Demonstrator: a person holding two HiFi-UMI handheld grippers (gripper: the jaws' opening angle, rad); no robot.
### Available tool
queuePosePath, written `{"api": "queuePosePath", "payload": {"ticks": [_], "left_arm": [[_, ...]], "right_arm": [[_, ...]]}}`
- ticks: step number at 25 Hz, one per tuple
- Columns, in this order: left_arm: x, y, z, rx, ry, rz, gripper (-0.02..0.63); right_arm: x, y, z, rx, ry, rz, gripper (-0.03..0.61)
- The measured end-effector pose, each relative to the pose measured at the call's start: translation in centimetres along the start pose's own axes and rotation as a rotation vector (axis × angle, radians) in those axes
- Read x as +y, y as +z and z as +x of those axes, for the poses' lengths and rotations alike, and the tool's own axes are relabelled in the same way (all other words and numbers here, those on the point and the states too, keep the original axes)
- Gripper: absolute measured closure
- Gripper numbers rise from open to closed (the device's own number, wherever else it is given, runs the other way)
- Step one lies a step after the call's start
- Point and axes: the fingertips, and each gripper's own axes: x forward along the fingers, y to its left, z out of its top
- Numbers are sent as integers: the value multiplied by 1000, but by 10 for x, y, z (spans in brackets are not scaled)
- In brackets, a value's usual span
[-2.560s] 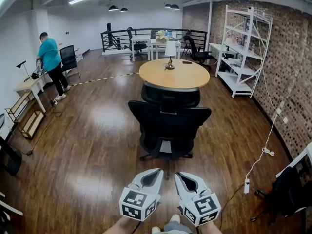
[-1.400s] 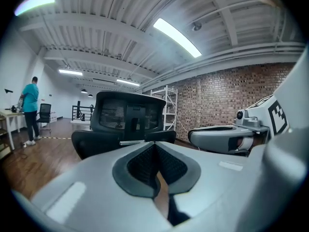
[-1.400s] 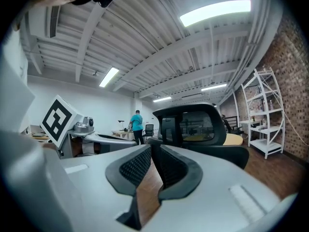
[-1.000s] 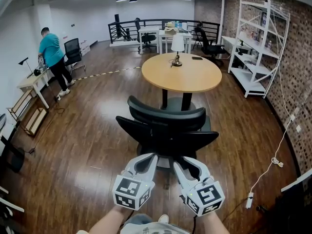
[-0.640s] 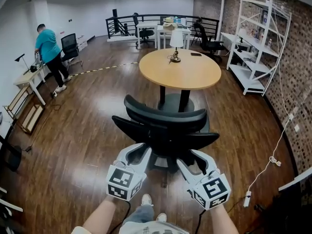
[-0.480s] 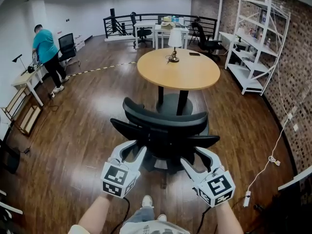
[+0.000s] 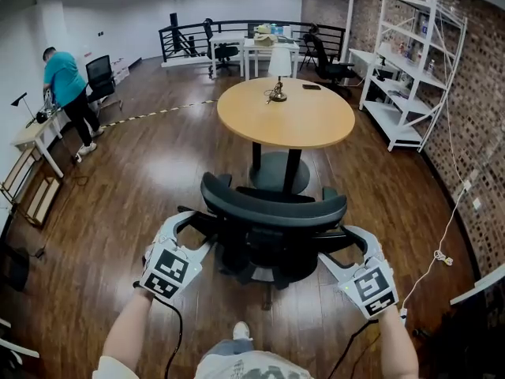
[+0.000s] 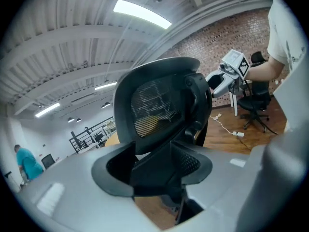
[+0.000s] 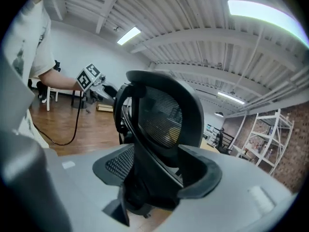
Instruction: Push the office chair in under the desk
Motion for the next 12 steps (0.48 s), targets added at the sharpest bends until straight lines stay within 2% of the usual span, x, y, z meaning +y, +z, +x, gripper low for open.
{"api": "queuePosePath", "payload": {"ticks": [3, 8, 12], "left_arm": [[11, -10, 8, 34, -49, 52, 356], [14, -41, 22, 184, -151, 222, 286], [20, -60, 36, 262, -164, 321, 264]], "right_arm": [[-6, -10, 8, 59, 31, -51, 259], [-11, -31, 18, 178, 65, -132, 250], [-17, -48, 30, 258, 68, -191, 247]]}}
